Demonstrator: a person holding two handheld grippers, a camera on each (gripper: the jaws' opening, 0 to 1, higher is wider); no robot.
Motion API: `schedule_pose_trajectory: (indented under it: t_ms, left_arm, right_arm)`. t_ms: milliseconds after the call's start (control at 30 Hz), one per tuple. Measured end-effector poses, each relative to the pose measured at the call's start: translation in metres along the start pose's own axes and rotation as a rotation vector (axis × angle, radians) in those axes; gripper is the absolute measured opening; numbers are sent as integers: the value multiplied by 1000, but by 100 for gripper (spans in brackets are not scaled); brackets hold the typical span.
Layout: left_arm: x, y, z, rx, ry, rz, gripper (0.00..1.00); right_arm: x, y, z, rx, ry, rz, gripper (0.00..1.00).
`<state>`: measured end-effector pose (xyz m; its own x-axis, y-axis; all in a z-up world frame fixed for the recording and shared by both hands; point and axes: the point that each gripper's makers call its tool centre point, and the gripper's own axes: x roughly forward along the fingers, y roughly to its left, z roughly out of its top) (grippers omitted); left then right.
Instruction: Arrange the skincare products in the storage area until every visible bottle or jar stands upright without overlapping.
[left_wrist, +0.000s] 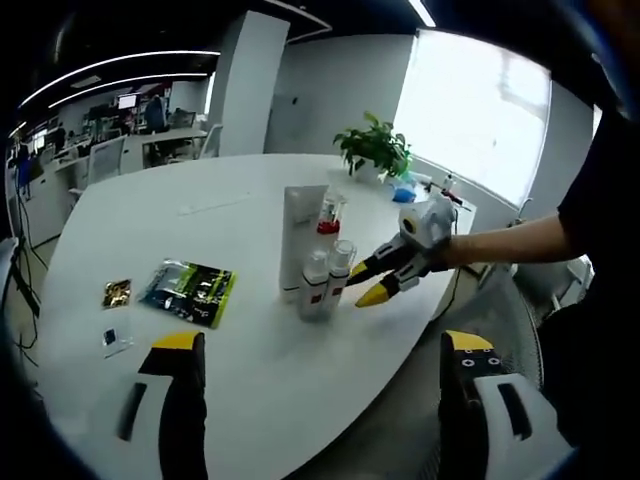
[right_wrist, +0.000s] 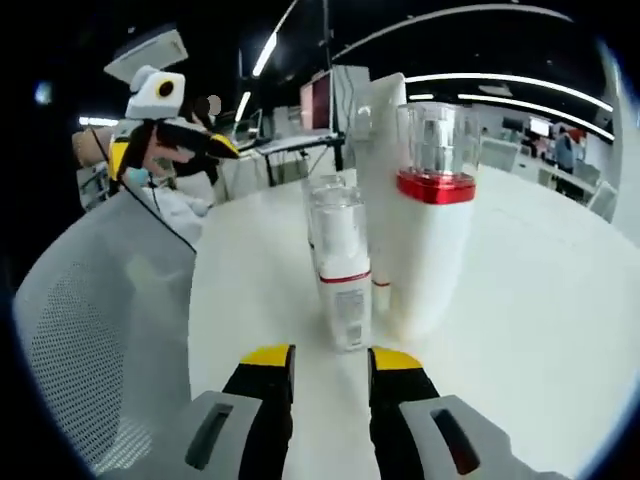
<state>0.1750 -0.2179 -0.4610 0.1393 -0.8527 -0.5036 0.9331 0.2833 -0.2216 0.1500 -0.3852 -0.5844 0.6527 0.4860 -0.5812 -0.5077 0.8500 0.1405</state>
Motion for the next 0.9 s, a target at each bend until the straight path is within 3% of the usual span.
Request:
schedule_pose_trajectory:
  t_ms: [200, 267, 600, 900]
  left_arm:
    - [-3, -4, 1, -8, -15, -13, 90]
    - [-4, -4, 1, -15, -15, -12, 89]
    - [-15, 14, -6, -76, -14, 12, 87]
    - [-25, 30, -11, -170, -29, 41, 87]
  right_arm:
    - [-17, 1, 0, 42, 21, -43, 35]
    - [-24, 2, 9, 71, 10, -66, 37]
    - [-41, 10, 32, 111, -52, -118, 45]
    - [-53, 19, 53, 131, -92, -175, 61]
